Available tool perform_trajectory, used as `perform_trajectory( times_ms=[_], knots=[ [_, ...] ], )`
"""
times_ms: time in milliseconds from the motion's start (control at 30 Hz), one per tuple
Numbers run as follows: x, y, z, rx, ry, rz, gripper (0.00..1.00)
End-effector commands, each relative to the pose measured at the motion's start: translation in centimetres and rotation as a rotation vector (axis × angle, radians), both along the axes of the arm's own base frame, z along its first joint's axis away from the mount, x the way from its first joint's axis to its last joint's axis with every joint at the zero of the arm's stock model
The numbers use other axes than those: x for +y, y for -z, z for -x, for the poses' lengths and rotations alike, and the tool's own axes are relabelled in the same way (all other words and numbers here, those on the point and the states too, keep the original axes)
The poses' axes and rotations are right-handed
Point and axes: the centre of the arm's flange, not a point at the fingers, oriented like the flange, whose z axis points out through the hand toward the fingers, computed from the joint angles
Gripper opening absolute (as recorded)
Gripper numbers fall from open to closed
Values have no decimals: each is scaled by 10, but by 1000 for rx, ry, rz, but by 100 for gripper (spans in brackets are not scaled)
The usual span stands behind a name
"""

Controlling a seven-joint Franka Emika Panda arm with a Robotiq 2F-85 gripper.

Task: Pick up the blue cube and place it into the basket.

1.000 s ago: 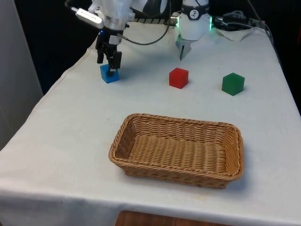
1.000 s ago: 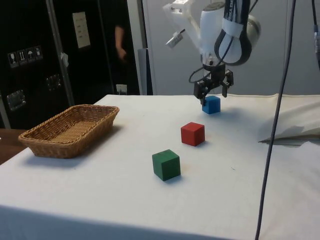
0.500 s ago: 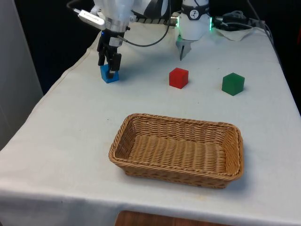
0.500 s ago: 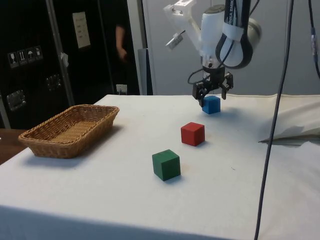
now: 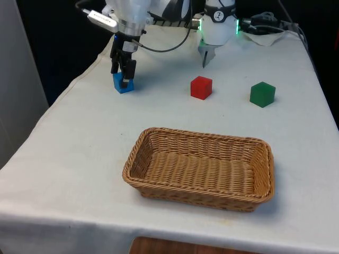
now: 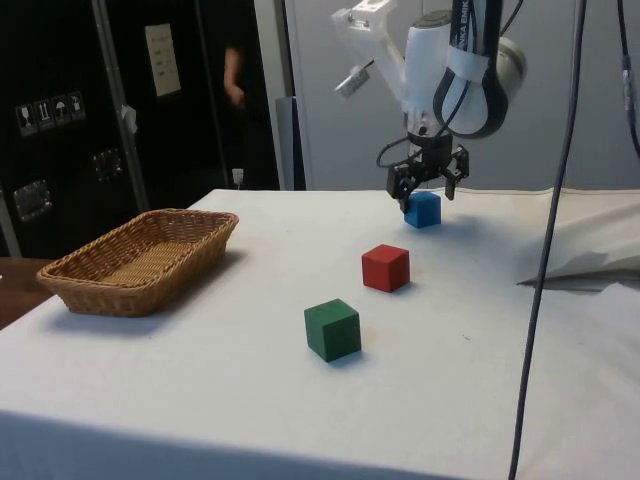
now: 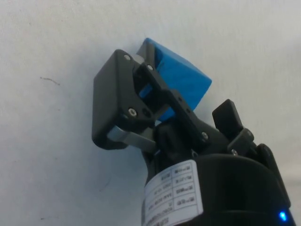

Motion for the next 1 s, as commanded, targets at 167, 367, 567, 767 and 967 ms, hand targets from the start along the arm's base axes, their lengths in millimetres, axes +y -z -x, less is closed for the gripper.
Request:
perform_trajectory(
  times_ms=[167,367,567,767,967],
  knots=[
    [8,-1,1,-2,-15,-31,100],
    [4,-1,-7,2,-24,-9,100],
    [9,4,-13,6,-26,-6,100],
    [13,6,-13,10,-24,-9,100],
    [13,5,-13,10,-26,-8,98]
  ],
)
